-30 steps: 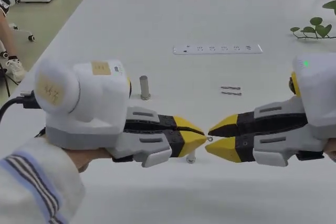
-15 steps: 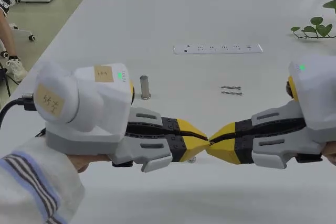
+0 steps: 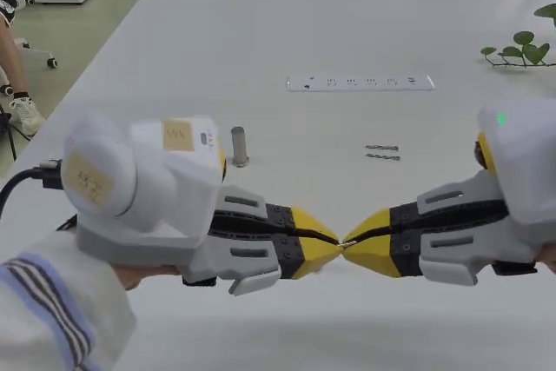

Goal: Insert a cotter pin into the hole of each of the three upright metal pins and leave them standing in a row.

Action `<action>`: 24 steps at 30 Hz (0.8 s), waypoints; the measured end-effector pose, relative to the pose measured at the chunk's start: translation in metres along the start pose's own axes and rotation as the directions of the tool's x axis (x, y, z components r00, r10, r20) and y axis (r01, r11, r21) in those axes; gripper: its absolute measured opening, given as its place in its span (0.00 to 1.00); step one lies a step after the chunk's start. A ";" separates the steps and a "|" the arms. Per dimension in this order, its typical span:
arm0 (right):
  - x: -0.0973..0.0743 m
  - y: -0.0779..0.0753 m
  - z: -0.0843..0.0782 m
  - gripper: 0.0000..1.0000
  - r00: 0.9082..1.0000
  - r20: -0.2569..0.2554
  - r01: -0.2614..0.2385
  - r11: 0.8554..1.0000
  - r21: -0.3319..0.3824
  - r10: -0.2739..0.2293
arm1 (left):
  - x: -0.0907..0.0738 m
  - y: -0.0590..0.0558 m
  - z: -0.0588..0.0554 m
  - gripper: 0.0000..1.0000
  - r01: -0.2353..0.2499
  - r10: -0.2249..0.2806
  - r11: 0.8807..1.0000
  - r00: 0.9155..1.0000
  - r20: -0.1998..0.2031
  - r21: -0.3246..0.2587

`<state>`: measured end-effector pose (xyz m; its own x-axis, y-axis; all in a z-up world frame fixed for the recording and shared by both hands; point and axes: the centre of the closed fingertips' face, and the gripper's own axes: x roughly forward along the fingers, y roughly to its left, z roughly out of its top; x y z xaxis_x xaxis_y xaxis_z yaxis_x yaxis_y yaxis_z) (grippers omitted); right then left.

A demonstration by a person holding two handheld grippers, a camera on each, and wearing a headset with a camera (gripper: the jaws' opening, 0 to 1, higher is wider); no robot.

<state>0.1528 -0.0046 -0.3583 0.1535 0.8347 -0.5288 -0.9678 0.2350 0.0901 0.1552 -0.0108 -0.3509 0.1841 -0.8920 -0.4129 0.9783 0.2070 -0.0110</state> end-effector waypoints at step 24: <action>0.000 -0.022 -0.017 0.00 0.995 -0.035 0.093 0.995 -0.032 -0.094 | 0.000 0.024 -0.016 0.18 -0.100 0.097 0.991 0.995 -0.035 -0.087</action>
<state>0.1709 -0.0184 -0.3750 0.2370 0.7910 -0.5640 -0.9552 0.2955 0.0131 0.1775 0.0009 -0.3660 0.2747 -0.8530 -0.4438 0.9430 0.3291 -0.0487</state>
